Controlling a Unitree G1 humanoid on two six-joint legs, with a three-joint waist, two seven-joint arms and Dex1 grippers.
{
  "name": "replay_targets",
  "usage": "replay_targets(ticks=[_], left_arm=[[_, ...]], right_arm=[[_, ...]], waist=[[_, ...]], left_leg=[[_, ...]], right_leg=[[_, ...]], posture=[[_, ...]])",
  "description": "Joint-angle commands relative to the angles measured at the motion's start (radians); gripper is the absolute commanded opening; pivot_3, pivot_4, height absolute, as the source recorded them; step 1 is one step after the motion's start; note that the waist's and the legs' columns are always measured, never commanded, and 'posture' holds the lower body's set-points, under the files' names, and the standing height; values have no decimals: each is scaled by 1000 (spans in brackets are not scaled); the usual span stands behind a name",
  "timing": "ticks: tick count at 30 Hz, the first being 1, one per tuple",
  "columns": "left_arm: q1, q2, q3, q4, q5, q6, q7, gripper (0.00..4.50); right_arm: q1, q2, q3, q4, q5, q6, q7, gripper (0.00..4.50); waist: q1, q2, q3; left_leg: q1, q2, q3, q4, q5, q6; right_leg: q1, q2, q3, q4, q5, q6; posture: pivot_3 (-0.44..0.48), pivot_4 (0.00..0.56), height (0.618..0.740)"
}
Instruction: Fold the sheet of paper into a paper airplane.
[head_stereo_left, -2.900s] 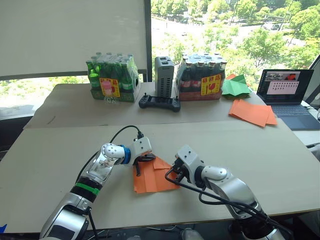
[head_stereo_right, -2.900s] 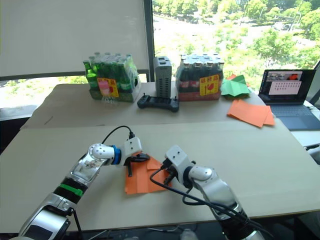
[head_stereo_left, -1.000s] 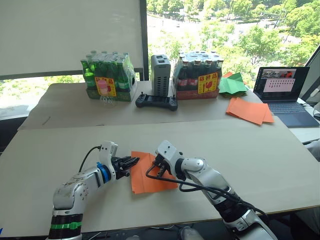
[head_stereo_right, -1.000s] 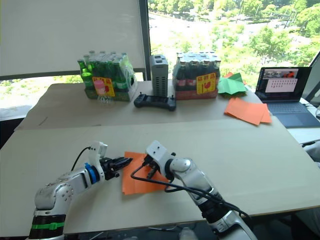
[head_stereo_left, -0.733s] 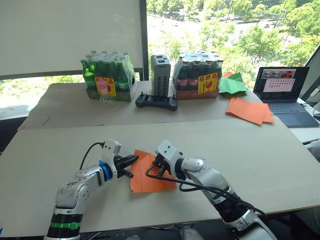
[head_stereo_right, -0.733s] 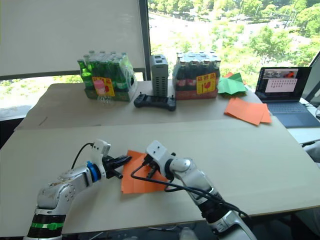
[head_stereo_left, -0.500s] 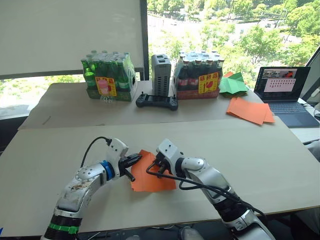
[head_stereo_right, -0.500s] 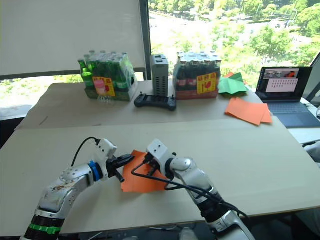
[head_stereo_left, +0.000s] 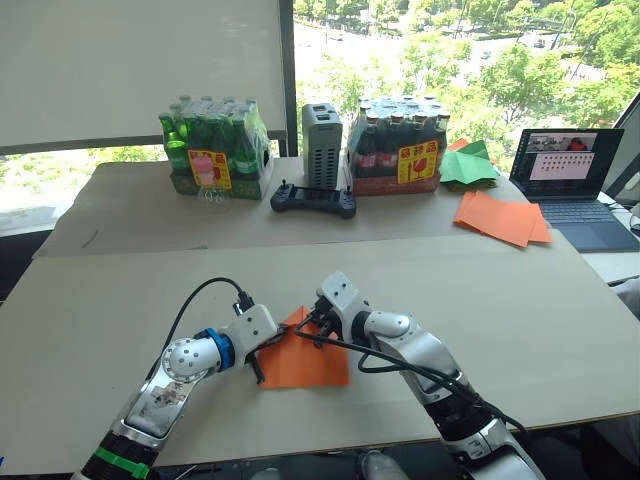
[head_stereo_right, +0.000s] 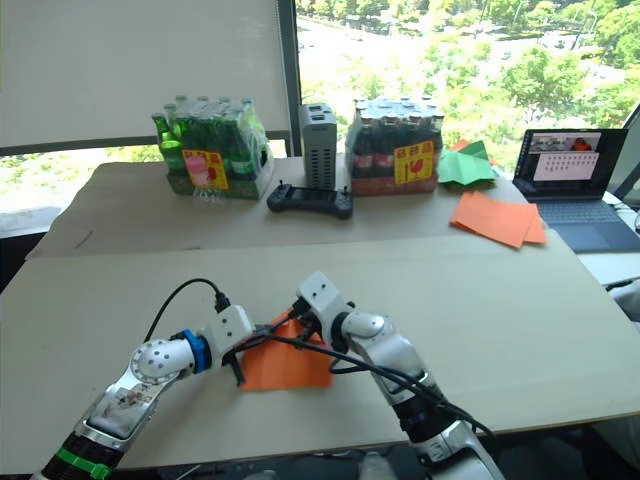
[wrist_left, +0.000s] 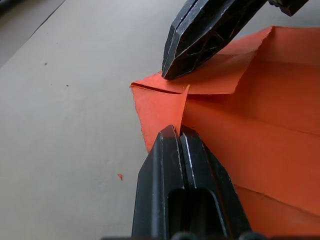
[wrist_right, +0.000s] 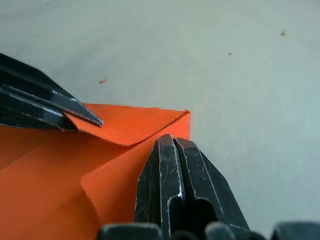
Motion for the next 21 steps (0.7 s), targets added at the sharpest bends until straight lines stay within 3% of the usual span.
replay_targets(ticks=[1,7,15,16,21], left_arm=[[4,8,-10,2,22,-25,-15,27],[1,8,-7,9,41,-31,-27,27],[8,21,10,-10,40,-33,-47,27],[9,25,16,-17,34,-28,-51,560],[-2,64,81,-84,-55,85,-112,2137]], right_arm=[[-31,12,-18,-7,-6,-92,-9,0],[-66,37,1,60,-19,-186,-6,0],[-55,22,76,164,-89,-141,3,0],[-52,19,81,165,-94,-138,5,0],[-38,20,84,164,-104,-132,12,0]], waist=[[0,0,0],[0,0,0],[-1,0,0],[-1,0,0],[-1,0,0]], left_leg=[[0,0,0,0,0,0],[0,0,0,0,0,0],[0,0,0,0,0,0],[1,0,0,0,0,0],[1,0,0,0,0,0]], right_leg=[[0,0,0,0,0,0],[0,0,0,0,0,0],[0,0,0,1,0,0],[1,0,0,1,0,0],[1,0,0,1,0,0]], posture=[[0,150,723],[0,150,723],[0,150,723],[0,150,723],[0,150,723]])
